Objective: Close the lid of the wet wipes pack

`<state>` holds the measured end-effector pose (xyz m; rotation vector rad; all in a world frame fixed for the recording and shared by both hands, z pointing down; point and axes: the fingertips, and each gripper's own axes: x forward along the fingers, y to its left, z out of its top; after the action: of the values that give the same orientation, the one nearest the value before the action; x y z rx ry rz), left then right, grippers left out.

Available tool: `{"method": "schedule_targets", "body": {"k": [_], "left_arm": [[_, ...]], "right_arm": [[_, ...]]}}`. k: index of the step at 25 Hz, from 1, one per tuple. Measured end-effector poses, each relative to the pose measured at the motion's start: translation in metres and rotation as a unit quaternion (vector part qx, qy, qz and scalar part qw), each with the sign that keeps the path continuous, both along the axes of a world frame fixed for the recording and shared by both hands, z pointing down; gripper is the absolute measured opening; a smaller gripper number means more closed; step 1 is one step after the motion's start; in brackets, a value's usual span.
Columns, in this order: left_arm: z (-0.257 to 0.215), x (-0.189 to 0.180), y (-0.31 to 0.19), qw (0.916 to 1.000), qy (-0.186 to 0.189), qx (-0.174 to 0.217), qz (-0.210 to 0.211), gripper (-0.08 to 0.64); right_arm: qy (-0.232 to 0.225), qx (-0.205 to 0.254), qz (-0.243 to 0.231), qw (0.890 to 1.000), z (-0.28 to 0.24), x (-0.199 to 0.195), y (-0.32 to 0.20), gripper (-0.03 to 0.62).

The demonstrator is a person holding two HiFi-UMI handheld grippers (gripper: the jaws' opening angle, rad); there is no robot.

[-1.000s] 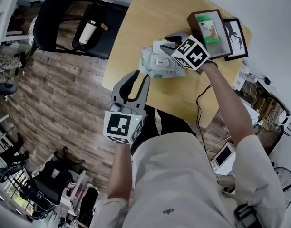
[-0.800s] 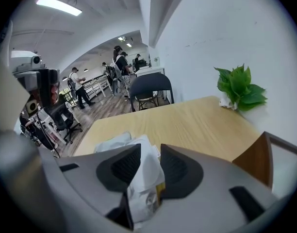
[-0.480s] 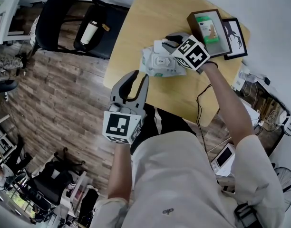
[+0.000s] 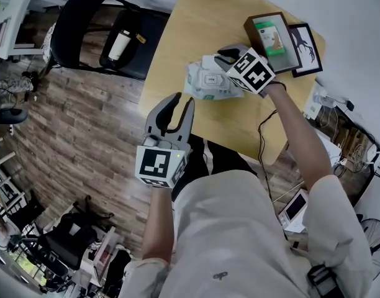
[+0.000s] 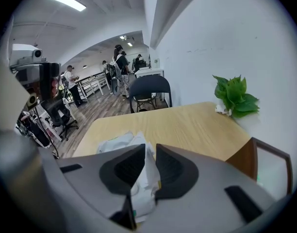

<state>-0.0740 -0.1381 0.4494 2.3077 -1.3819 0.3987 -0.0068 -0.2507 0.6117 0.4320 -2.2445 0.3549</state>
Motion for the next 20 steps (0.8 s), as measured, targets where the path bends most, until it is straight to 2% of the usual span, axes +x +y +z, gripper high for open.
{"method": "schedule_targets", "body": {"k": [20], "left_arm": [[-0.019,0.0,0.019,0.9998,-0.009,0.017,0.005,0.095]], "right_arm": [[0.001,0.022,-0.006,1.0,-0.016,0.001,0.026,0.038]]}}
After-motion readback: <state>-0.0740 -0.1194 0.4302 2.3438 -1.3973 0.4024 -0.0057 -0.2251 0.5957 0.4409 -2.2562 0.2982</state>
